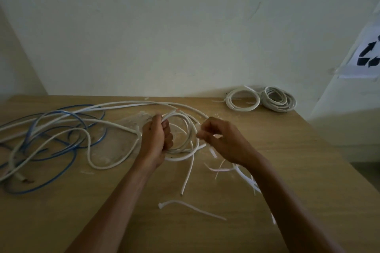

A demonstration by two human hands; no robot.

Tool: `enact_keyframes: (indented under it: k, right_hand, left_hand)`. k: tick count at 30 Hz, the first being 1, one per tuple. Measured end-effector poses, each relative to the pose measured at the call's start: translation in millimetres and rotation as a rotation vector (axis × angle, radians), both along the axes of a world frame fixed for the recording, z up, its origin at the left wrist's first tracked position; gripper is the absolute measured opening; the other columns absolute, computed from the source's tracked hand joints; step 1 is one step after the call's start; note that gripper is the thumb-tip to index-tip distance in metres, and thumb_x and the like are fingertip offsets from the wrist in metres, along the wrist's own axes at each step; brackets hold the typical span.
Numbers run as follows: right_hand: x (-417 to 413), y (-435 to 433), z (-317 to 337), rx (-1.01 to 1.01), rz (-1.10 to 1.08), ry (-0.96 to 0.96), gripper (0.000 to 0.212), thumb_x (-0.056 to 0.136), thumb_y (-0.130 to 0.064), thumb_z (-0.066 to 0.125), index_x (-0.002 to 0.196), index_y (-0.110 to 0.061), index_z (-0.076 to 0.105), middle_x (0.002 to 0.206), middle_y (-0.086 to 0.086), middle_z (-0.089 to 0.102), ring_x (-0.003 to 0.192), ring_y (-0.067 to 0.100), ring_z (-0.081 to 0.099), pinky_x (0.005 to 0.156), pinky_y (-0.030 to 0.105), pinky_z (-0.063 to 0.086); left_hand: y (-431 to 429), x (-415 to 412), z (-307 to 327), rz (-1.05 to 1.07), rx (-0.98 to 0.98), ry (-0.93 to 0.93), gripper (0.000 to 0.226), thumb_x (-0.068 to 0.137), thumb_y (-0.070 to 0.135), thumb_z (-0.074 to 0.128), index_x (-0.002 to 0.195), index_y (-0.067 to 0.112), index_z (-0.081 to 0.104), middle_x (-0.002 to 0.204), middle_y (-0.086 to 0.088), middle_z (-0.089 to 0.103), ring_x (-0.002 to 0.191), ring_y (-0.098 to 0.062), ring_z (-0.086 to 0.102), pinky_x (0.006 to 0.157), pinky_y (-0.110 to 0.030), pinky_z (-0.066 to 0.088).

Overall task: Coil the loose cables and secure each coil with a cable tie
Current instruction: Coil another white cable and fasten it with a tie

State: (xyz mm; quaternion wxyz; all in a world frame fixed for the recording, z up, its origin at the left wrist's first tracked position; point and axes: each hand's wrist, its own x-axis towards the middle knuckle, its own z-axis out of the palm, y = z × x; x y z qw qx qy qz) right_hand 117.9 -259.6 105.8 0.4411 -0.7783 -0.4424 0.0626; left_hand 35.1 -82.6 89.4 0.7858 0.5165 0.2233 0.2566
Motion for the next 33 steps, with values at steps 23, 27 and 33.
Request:
enact_keyframes:
  k: [23,27,33]
  right_hand:
    - [-43,48,-32,0.493,-0.334,0.257,0.012,0.089,-0.003,0.073,0.098,-0.011,0.071,0.084,0.000,0.075,0.078,0.012,0.074,0.072,0.028,0.061]
    - [-47,49,-30,0.660,-0.289,0.502,0.013,0.091,0.002,0.069,0.097,0.000,0.058,0.090,0.012,0.074,0.085,0.025,0.075,0.080,0.040,0.062]
    - [-51,51,-32,0.665,-0.334,0.587,0.008,0.091,0.005,0.067,0.096,0.002,0.062,0.089,0.013,0.075,0.087,0.024,0.075,0.084,0.040,0.062]
  left_hand:
    - [-22,-6,-4,0.110,0.633,0.066,0.020,0.105,0.014,0.039,0.094,0.009,0.056,0.059,0.005,0.048,0.048,-0.006,0.044,0.049,-0.023,0.037]
    - [-26,-4,-6,0.179,0.739,-0.007,0.011,0.107,0.014,0.044,0.103,0.007,0.051,0.062,0.003,0.052,0.050,-0.002,0.048,0.050,-0.018,0.039]
    - [-30,-2,-6,0.107,0.648,0.089,0.019,0.107,0.029,0.046,0.110,0.013,0.056,0.077,0.005,0.062,0.062,0.002,0.059,0.058,-0.012,0.045]
